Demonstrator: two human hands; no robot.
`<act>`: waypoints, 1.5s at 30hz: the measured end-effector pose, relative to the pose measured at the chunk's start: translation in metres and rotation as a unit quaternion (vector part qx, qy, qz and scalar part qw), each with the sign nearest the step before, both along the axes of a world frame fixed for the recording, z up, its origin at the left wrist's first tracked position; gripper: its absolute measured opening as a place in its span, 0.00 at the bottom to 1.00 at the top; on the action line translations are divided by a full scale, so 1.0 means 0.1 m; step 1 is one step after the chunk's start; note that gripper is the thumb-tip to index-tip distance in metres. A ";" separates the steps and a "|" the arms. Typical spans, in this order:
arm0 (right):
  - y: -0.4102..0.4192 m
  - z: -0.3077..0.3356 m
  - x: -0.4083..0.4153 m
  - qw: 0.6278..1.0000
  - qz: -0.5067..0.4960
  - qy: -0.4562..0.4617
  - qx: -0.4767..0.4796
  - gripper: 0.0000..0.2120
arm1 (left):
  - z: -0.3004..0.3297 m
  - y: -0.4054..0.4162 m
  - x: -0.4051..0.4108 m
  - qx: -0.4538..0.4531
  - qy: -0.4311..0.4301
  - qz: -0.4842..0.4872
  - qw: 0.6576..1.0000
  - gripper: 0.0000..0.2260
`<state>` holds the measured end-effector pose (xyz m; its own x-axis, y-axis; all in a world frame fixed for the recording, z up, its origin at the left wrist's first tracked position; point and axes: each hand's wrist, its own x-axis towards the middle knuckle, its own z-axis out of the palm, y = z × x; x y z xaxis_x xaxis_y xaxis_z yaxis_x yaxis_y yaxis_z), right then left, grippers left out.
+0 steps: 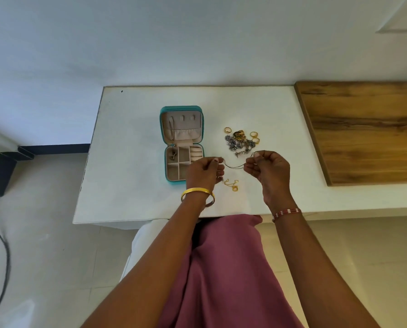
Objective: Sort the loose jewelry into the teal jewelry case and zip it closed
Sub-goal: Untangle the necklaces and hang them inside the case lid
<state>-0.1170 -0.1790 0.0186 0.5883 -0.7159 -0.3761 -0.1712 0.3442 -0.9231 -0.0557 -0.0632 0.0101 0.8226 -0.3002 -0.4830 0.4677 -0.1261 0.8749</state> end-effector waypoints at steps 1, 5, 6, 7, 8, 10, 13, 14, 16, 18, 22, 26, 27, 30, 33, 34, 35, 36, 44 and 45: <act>-0.03 -0.07 -0.01 1.000 0.003 0.018 -0.012 0.07 | -0.01 -0.08 0.02 0.013 -0.005 -0.009 1.000 0.09; -0.12 -0.29 -0.03 0.994 0.023 0.086 -0.060 0.08 | -0.11 -0.32 0.09 0.088 -0.040 -0.068 0.993 0.10; -0.15 -0.34 -0.03 0.991 0.031 0.106 -0.080 0.08 | -0.12 -0.35 0.10 0.107 -0.050 -0.086 0.989 0.11; -0.17 -0.39 -0.02 0.986 0.041 0.125 -0.107 0.07 | -0.14 -0.37 0.11 0.128 -0.068 -0.101 0.984 0.11; -0.18 -0.43 -0.02 0.978 0.053 0.144 -0.140 0.05 | -0.16 -0.39 0.12 0.155 -0.093 -0.116 0.977 0.11; -0.19 -0.49 0.00 0.958 0.083 0.174 -0.212 0.02 | -0.18 -0.40 0.14 0.224 -0.145 -0.155 0.951 0.10; -0.17 -0.53 -0.01 0.933 0.109 0.197 -0.279 0.03 | -0.18 -0.40 0.15 0.299 -0.178 -0.197 0.917 0.11; -0.16 -0.53 -0.01 0.927 0.114 0.204 -0.293 0.03 | -0.17 -0.39 0.15 0.312 -0.185 -0.205 0.909 0.11; -0.14 -0.55 -0.02 0.917 0.122 0.216 -0.311 0.04 | -0.15 -0.38 0.14 0.335 -0.201 -0.221 0.894 0.13; -0.11 -0.53 -0.04 0.910 0.123 0.227 -0.325 0.05 | -0.11 -0.35 0.12 0.348 -0.212 -0.228 0.884 0.14; -0.01 -0.42 -0.06 0.892 0.108 0.213 -0.384 0.05 | 0.00 -0.19 0.06 0.318 -0.227 -0.197 0.899 0.14; 0.18 -0.26 0.08 0.900 0.117 0.153 -0.390 0.04 | 0.06 0.07 0.02 0.222 -0.213 -0.100 0.946 0.12; 0.24 -0.22 0.13 0.903 0.125 0.140 -0.387 0.04 | 0.06 0.15 0.02 0.207 -0.211 -0.071 0.953 0.12; 0.43 -0.13 0.32 0.902 0.155 0.115 -0.386 0.03 | 0.00 0.36 0.10 0.199 -0.204 0.005 0.958 0.11; 0.61 -0.09 0.58 0.888 0.186 0.111 -0.406 0.05 | -0.06 0.54 0.25 0.202 -0.214 0.087 0.952 0.11; 0.65 -0.09 0.66 0.883 0.193 0.113 -0.412 0.06 | -0.07 0.58 0.30 0.199 -0.221 0.110 0.948 0.11; 0.70 -0.10 0.75 0.879 0.199 0.115 -0.417 0.06 | -0.09 0.62 0.35 0.198 -0.229 0.129 0.944 0.11; 0.75 -0.11 0.84 0.876 0.204 0.117 -0.421 0.07 | -0.11 0.66 0.41 0.202 -0.236 0.142 0.940 0.10; 0.99 -0.36 1.27 0.794 0.218 0.156 -0.546 0.13 | -0.38 0.74 0.58 0.210 -0.183 0.118 0.953 0.17; 1.00 -0.39 1.30 0.787 0.216 0.161 -0.555 0.14 | -0.42 0.74 0.58 0.211 -0.178 0.107 0.955 0.17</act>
